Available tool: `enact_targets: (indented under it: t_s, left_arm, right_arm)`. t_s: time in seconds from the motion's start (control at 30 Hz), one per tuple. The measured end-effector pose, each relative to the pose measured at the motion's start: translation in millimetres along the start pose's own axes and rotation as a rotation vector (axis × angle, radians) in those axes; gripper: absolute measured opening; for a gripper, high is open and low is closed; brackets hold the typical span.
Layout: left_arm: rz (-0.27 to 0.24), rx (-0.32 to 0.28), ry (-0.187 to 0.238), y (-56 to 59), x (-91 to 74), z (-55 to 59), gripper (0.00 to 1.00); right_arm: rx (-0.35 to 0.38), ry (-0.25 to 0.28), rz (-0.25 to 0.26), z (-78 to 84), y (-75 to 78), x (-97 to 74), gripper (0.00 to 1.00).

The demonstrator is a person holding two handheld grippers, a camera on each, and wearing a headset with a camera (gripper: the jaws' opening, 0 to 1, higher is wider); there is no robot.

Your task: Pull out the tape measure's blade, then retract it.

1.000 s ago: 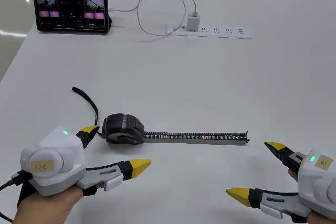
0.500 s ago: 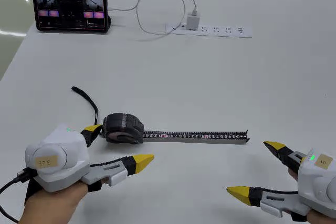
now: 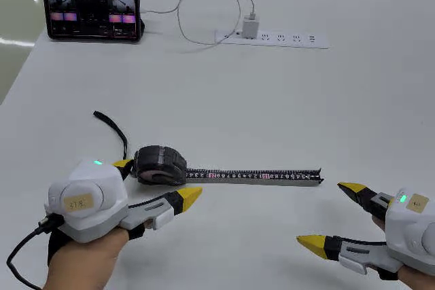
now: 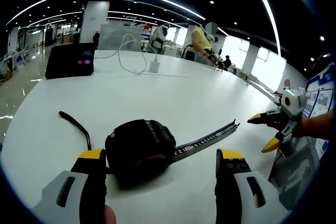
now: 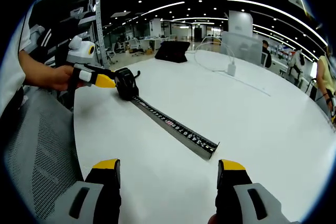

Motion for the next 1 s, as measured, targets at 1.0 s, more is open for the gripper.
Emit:
enact_targets:
  t_s: [1.0]
  left_arm:
    - [-0.266, 0.028, -0.051, -13.6, 15.9, -1.1, 0.68]
  right_arm:
    - [-0.027, -0.004, 0.007, -2.5, 9.7, 2.4, 0.71]
Point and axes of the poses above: the centre of the closed fingertips' face, and the gripper's own axes: x roughly forward along the fingers, y roughly to its right, z roughly out of its underside, the point moved 2 cm from there along -x, roughly backward along the fingers, and after that the axes turned 10 degrees about y, right-handed, at the moved point
